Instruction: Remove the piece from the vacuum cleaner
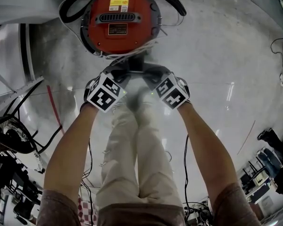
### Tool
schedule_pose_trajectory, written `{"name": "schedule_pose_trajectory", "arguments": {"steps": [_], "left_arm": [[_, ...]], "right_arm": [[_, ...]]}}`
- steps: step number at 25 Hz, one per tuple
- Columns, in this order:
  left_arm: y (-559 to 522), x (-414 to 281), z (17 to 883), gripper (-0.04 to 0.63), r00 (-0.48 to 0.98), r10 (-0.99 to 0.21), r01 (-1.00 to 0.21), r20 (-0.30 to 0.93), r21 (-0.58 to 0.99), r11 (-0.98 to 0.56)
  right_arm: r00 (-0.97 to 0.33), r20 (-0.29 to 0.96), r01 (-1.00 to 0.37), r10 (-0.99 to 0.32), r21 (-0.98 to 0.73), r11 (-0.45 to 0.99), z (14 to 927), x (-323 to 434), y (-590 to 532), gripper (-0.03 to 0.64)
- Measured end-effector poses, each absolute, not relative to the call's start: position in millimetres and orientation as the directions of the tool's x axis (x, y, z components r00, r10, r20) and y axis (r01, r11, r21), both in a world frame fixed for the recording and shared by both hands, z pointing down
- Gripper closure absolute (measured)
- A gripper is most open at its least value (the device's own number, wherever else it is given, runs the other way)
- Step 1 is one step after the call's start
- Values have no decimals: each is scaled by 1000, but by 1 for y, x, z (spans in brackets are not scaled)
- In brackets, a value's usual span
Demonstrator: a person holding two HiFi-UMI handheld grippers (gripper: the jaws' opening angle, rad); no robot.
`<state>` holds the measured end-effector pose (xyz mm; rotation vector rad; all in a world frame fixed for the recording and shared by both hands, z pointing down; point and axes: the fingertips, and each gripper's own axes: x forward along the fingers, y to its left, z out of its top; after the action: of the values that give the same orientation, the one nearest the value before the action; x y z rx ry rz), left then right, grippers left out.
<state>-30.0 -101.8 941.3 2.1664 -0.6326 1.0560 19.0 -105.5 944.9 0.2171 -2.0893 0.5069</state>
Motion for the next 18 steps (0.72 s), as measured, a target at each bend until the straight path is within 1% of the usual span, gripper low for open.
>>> {"name": "schedule_pose_trajectory", "arguments": {"steps": [6,10,14,18], "left_arm": [[-93,-28,940,541,558,-128,-656,820,341,-673],[-89,-23,935,543,581,-122,-663,805,381,-644],[-62,-21,933,548,581,-60,-648,812,416,-639],[-52,-21,907,548,588,-62,-653,806,428,-625]], "right_arm": [[-549,836,-385,7,-260,886,945,22,-104,577],[-548,837,-409,3,-271,871,944,24,-97,577],[-546,837,-371,47,-292,882,940,27,-75,577],[-567,823,-374,28,-288,882,911,28,-65,577]]}}
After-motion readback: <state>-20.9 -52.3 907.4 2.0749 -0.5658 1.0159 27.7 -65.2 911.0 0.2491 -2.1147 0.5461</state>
